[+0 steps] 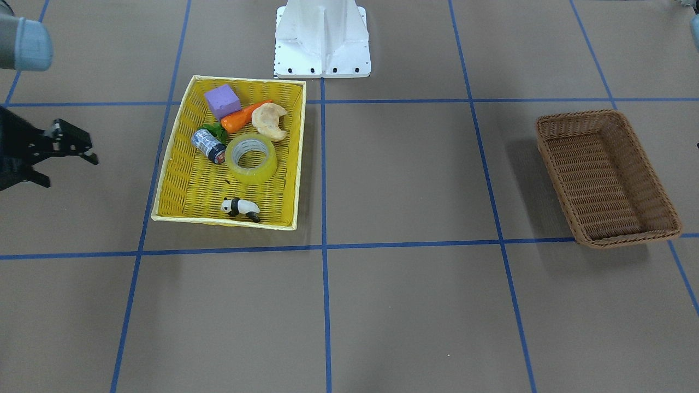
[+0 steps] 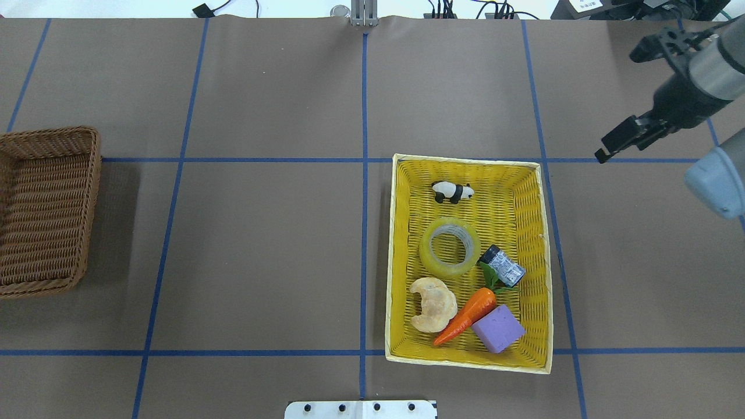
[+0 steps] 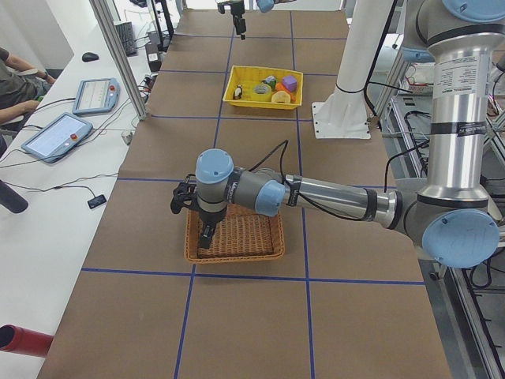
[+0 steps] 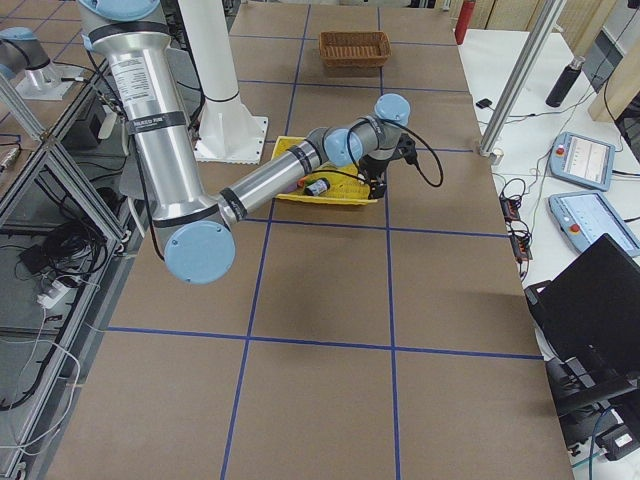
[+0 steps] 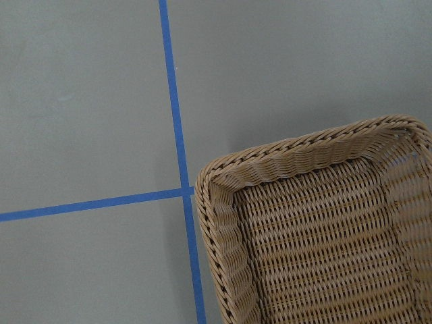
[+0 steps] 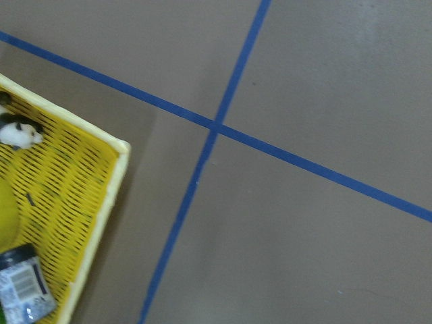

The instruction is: Move tape to another basket

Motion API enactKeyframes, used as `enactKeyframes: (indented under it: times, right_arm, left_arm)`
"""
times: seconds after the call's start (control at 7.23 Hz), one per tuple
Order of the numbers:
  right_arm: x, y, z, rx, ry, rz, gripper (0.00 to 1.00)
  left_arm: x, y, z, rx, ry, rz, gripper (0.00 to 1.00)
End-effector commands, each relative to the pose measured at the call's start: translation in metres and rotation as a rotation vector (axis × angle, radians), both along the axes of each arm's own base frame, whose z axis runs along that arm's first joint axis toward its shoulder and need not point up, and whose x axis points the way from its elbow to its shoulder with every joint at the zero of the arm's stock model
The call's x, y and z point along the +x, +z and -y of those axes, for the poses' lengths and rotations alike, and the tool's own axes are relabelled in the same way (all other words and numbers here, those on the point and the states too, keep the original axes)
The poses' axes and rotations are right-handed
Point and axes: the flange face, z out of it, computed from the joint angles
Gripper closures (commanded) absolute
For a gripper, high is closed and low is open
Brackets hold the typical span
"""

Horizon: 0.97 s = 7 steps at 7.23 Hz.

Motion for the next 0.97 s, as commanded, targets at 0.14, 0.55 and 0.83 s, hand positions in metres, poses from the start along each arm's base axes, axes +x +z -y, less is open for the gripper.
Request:
enactKeyframes:
  times: [0.14, 0.55, 0.83]
  right_arm:
    - [-0.146, -0.058, -0.063, 0.068, -0.015, 0.039, 0.0]
    - [-0.185, -0.027, -0.078, 0.077, -0.002, -0.023, 0.01]
    - [-0.199, -0.013, -0.078, 0.066, -0.025, -0.047, 0.05]
  left_arm:
    - [0.001, -0.004, -0.006, 0.097, -0.003, -0.033, 0.02]
    - [0.001, -0.01, -0.005, 0.053, -0.08, -0.062, 0.02]
    - [0.001, -0.009, -0.005, 0.051, -0.08, -0.062, 0.02]
